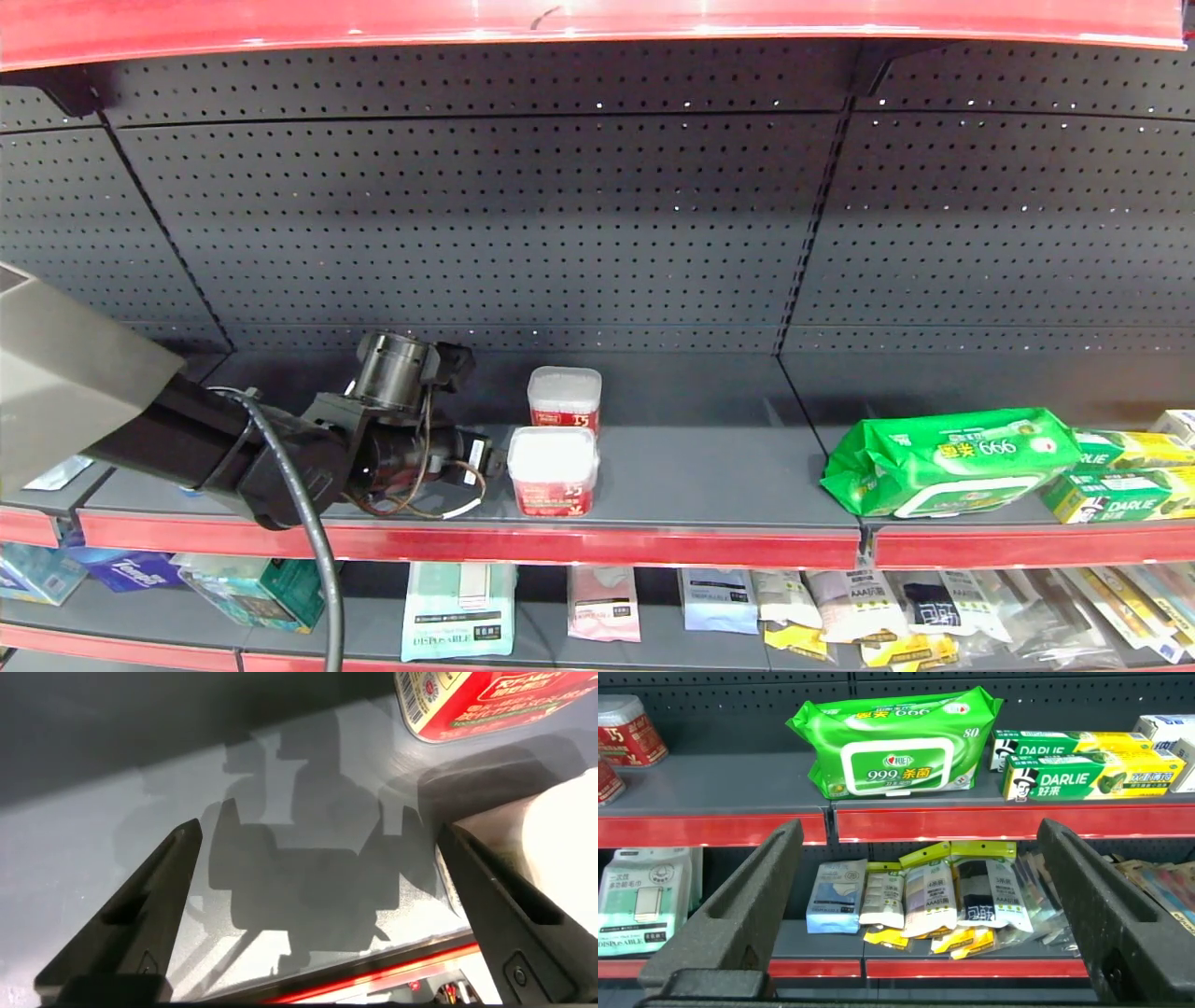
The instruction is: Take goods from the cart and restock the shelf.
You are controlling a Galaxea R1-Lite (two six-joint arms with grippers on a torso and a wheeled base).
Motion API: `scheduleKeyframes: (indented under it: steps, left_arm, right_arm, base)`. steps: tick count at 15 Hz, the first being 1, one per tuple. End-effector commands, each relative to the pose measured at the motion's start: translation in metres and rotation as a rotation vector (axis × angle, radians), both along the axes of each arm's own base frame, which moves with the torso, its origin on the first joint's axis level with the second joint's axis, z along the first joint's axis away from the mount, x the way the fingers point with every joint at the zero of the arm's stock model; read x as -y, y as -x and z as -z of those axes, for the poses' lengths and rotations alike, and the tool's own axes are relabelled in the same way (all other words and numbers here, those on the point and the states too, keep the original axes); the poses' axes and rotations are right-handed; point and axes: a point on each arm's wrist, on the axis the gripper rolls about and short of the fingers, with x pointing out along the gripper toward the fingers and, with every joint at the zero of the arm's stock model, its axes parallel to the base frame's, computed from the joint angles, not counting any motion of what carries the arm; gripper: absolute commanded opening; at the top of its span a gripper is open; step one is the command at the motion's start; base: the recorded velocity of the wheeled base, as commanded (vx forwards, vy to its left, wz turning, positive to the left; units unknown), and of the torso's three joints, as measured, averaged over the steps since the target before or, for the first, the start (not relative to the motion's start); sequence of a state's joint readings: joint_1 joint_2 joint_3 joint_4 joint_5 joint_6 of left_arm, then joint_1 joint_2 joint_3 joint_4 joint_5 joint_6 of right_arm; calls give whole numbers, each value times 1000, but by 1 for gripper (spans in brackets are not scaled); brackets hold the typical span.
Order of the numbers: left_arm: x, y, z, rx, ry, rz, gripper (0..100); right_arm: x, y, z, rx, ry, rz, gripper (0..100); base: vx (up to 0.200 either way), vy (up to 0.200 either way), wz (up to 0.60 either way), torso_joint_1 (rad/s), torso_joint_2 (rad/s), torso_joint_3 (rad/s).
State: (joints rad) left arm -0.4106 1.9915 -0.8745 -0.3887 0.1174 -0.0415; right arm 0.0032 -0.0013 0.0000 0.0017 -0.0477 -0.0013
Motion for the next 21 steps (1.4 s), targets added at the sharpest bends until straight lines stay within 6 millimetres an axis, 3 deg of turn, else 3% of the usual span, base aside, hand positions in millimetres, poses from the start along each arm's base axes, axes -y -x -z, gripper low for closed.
scheduleKeyframes:
  steps: [1,3,5,6,7,9,10,11,12,14,18,21]
  left_arm:
    - [-17,1,-17,46,0,-46,100]
    - [-51,19,-46,109,-49,-82,100]
    - [-85,57,-75,173,-88,-109,100]
    - [-107,105,-96,220,-68,-137,100]
    - [-121,148,-101,245,-52,-168,100]
    - [-134,227,-97,312,-26,-228,100]
    - [-135,248,-93,348,-15,-239,100]
    - [-134,287,-81,430,23,-197,100]
    - [-133,305,-69,472,48,-171,100]
    - [-133,328,-43,522,105,-204,100]
    - [-134,349,-7,609,130,-180,100]
    - [-133,350,-5,612,167,-212,100]
  right_arm:
    - [0,0,0,-1,0,-2,100]
    - [0,0,0,-1,0,0,100]
    - [0,0,0,-1,0,-2,100]
    - [0,0,0,-1,0,0,100]
    - [0,0,0,-1,0,0,100]
    - [0,0,0,-1,0,0,100]
    - [0,0,0,-1,0,0,100]
    - [0,0,0,-1,0,0,100]
    - [0,0,0,-1,0,0,100]
    - [0,0,0,-1,0,0,100]
    - [0,0,0,-1,0,0,100]
    - [0,0,0,-1,0,0,100]
  base:
    - [0,0,0,0,0,0]
    - [0,0,0,0,0,0]
    - [0,0,0,0,0,0]
    - [0,0,0,0,0,0]
    - [0,0,0,0,0,0]
    - [0,0,0,0,0,0]
    - [0,0,0,0,0,0]
    - [0,0,0,0,0,0]
    - [0,0,0,0,0,0]
    - [0,0,0,0,0,0]
    - [0,0,0,0,0,0]
    - [0,0,0,0,0,0]
